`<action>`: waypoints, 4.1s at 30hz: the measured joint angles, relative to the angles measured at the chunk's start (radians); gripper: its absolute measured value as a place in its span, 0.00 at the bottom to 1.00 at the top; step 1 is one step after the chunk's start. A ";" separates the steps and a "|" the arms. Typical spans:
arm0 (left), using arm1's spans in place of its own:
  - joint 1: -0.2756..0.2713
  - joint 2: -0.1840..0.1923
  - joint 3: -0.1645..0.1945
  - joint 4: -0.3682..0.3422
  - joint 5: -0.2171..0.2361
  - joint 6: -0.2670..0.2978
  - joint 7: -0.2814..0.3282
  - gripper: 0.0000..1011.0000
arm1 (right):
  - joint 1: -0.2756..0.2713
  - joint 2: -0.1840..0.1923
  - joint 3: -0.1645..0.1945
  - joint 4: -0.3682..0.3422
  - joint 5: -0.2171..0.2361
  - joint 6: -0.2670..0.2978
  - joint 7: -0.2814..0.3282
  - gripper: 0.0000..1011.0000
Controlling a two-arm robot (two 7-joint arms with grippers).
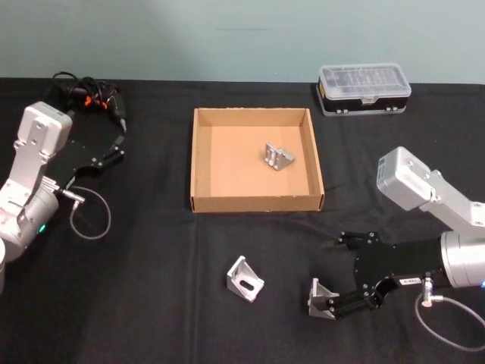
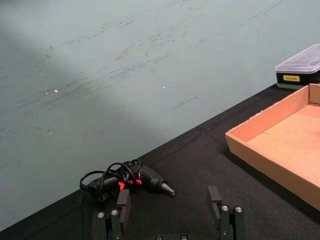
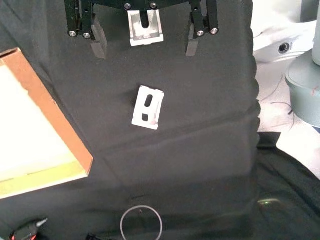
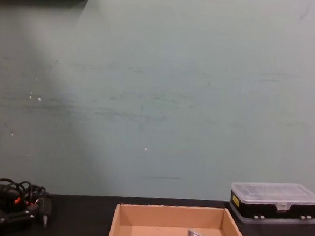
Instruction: Use one hand to pick up the angle iron from the table and place it into the box.
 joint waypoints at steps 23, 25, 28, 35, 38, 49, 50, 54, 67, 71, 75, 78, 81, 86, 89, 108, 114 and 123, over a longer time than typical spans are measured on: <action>0.000 0.000 0.000 0.000 0.000 0.000 0.000 0.99 | 0.000 -0.034 -0.060 0.066 -0.069 0.004 -0.008 0.99; 0.000 0.000 0.000 0.000 0.000 0.000 0.000 0.99 | 0.001 -0.040 -0.062 0.070 -0.073 0.004 -0.008 0.99; 0.000 0.000 0.000 0.000 0.000 0.000 0.000 0.99 | 0.004 -0.047 -0.065 0.076 -0.080 0.004 -0.008 0.99; 0.000 0.000 0.000 0.000 0.000 0.000 0.000 0.99 | 0.007 -0.059 -0.068 0.087 -0.089 0.002 -0.008 0.99; 0.000 0.000 0.000 0.000 0.000 0.000 0.000 0.99 | 0.007 -0.063 -0.068 0.091 -0.090 0.000 -0.008 0.99; 0.000 0.000 0.000 0.000 0.000 0.000 0.000 0.99 | 0.011 -0.076 -0.074 0.103 -0.096 -0.007 0.000 0.99; 0.000 0.000 0.000 0.000 0.000 0.000 0.000 0.99 | 0.012 -0.078 -0.075 0.105 -0.096 -0.007 0.003 0.99; 0.000 0.000 0.000 0.000 0.000 0.000 0.000 0.99 | 0.012 -0.081 -0.078 0.108 -0.098 -0.007 0.005 0.99; 0.000 0.000 0.000 0.000 0.000 0.000 0.000 0.99 | 0.017 -0.093 -0.083 0.113 -0.109 -0.006 0.001 0.73; 0.000 0.000 0.000 0.000 0.000 0.000 0.000 0.99 | 0.017 -0.096 -0.083 0.115 -0.112 -0.007 -0.001 0.57; 0.000 0.000 0.000 0.000 0.000 0.000 0.000 0.99 | 0.017 -0.097 -0.082 0.117 -0.113 -0.009 -0.002 0.47; 0.000 0.000 0.000 0.000 0.000 0.000 0.000 0.99 | 0.018 -0.098 -0.081 0.119 -0.114 -0.010 -0.002 0.46; 0.000 0.000 0.000 0.000 0.000 0.000 0.000 0.99 | 0.019 -0.100 -0.081 0.120 -0.114 -0.010 -0.001 0.46; 0.000 0.000 0.000 0.000 0.000 0.000 0.000 0.99 | 0.023 -0.105 -0.081 0.125 -0.115 -0.012 -0.001 0.46; 0.000 0.000 0.000 0.000 0.000 0.000 0.000 0.99 | 0.026 -0.111 -0.079 0.126 -0.114 -0.014 -0.001 0.46; 0.000 0.000 0.000 0.000 0.000 0.000 0.000 0.99 | 0.129 -0.221 -0.042 0.166 -0.082 -0.074 -0.038 0.46; 0.000 0.000 0.000 0.000 0.000 0.000 0.000 0.99 | 0.192 -0.289 -0.051 0.252 -0.132 -0.126 -0.073 0.46; 0.000 0.000 0.000 0.000 0.000 0.000 0.000 0.99 | 0.249 -0.366 -0.067 0.363 -0.198 -0.191 -0.089 0.46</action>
